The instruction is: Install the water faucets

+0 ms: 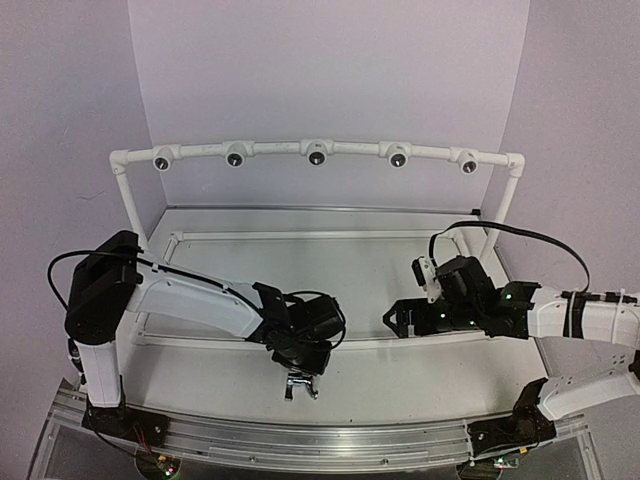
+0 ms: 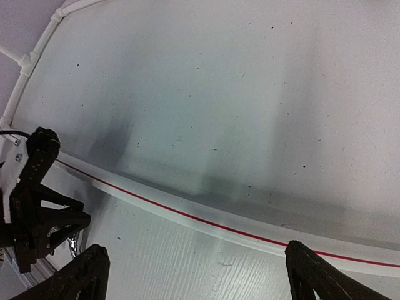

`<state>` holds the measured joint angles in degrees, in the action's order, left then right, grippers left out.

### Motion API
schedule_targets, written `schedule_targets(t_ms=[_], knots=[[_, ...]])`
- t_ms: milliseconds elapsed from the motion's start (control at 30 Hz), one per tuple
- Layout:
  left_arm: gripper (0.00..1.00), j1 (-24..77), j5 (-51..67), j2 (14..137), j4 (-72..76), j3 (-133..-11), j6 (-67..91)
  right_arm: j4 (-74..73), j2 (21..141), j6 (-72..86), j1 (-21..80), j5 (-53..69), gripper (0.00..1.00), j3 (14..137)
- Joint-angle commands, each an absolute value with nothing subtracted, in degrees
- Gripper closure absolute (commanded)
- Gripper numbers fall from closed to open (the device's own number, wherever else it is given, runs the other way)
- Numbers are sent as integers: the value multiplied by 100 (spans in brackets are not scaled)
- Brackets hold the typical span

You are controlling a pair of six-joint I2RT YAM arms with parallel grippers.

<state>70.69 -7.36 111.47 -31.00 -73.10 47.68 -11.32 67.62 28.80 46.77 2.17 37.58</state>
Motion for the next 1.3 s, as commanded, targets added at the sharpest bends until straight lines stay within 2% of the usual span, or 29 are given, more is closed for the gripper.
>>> schedule_targets(t_ms=[0, 133, 267, 500, 700, 900, 1000, 1267], knots=[[100, 6990, -1219, 10238, -2693, -7470, 4428, -783, 6943, 2926, 4947, 467, 2, 3939], [100, 6716, -1201, 9357, -1551, -6920, 4381, 144, 6710, 2947, 5412, 710, 2, 3794], [100, 6319, -929, 8776, -658, -6491, 4536, 811, 6652, 2989, 5428, 1162, 2, 3671], [100, 5961, -616, 8258, 371, -6263, 4864, 3276, 6621, 2921, 5459, 1570, 6, 2994], [100, 5807, 64, 8186, 1305, -6124, 5419, 4302, 7244, 2364, 5463, 1822, 21, 3376], [100, 5739, 587, 8317, 1997, -5977, 5840, 4704, 7679, 2103, 5460, 1511, 28, 3691], [100, 5715, 650, 8351, 2254, -5849, 6004, 5110, 7785, 2123, 5462, 1314, 39, 3632], [100, 5632, 756, 8414, 2488, -5825, 6182, 5379, 8055, 2109, 5463, 1169, 50, 3869]])
